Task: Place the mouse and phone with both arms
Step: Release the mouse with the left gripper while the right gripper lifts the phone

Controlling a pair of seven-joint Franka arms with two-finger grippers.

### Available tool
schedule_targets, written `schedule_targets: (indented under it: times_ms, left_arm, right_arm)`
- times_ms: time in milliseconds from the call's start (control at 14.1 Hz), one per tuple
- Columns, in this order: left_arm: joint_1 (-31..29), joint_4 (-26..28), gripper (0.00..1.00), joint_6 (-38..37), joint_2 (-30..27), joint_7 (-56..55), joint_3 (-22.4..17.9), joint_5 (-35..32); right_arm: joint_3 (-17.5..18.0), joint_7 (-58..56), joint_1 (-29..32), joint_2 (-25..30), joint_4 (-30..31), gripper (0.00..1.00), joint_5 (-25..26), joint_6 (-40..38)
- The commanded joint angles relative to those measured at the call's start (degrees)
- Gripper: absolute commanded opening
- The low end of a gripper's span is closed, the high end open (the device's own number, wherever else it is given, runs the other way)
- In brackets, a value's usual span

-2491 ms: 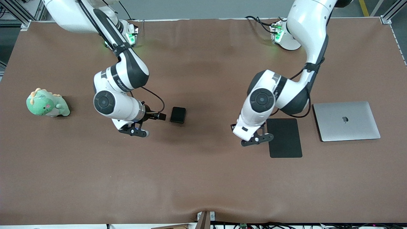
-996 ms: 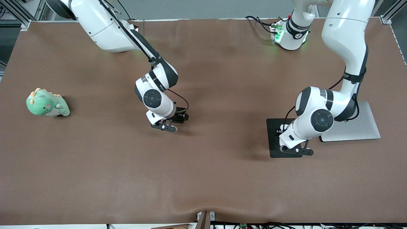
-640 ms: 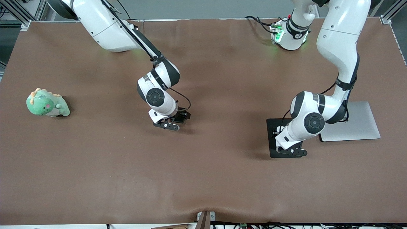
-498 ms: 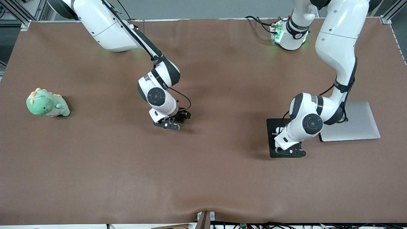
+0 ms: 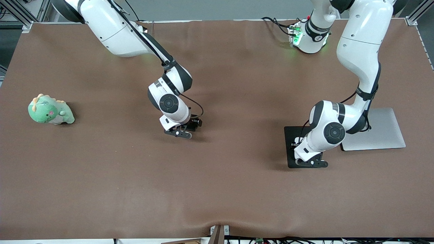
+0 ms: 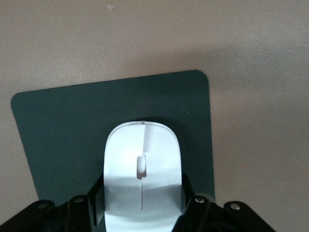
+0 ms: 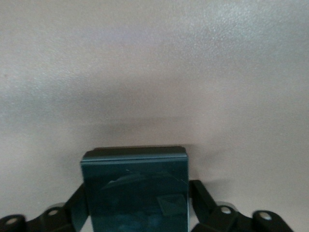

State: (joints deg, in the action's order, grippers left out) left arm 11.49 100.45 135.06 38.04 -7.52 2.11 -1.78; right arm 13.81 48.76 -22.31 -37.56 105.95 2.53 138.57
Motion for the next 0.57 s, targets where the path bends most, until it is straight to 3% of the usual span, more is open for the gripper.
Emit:
schedule_targets:
  times_ms: [0,71,213,498]
  left_arm:
    - [-0.51,0.36,0.92,0.91,0.37,-1.62,0.44,-1.38]
    - [-0.51,0.36,1.0,0.91,0.29,-1.62,0.44,-1.38]
    - [-0.6,0.62,1.0,0.82,-0.15,-1.71,0.44,-1.3]
    - [-1.12,0.98,1.0,-1.72,-3.22,-1.89,0.53,-1.3]
  right_arm:
    - [0.16,1.52,-0.1,-0.58,-0.39,0.24,2.65,0.21]
    - [0.42,1.6,0.16,-0.5,-1.08,0.0,2.66,-0.05]
    - [1.13,1.61,1.04,0.2,-2.05,0.0,2.57,-2.67]
    - [1.22,1.43,3.58,3.63,-4.87,0.0,2.66,-15.25]
